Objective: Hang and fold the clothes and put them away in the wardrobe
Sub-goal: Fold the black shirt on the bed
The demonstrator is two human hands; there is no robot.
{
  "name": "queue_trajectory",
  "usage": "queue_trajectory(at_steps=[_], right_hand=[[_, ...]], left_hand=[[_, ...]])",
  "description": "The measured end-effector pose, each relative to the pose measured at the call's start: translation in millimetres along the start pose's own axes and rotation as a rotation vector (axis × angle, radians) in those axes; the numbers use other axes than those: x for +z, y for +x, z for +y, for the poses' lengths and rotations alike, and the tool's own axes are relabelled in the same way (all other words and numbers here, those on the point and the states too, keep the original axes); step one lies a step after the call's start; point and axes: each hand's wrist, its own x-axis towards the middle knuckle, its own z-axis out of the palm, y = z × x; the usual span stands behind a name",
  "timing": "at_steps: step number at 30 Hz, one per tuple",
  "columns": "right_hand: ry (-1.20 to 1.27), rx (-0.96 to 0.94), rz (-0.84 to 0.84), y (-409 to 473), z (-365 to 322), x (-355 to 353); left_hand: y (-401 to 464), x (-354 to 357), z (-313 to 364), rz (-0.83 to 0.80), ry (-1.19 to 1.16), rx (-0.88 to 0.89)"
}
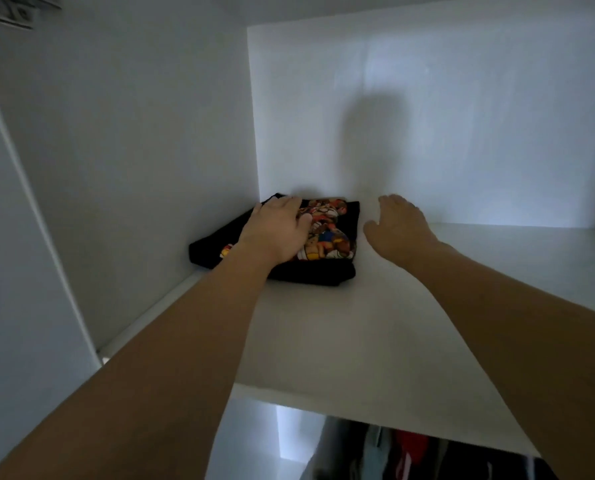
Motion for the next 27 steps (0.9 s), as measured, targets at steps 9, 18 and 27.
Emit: queue_trajectory(at_steps=[9,18,27], right_hand=[[-0.114,0.208,0.117,-121.3,88.0,-102.3],[-0.338,0.493,0.273,-269.0,116.0,-182.2],[-0.457,0.755,0.234,-498.7,91.7,-252.5]], left_hand=[[-40.2,-2.2,119.2,0.02,-0.031,0.265],[-95.5,22.1,265.8,-0.095,-0.248,0.673],[-259.1,-20.8,384.4,-0.097,-0.33,1.087]])
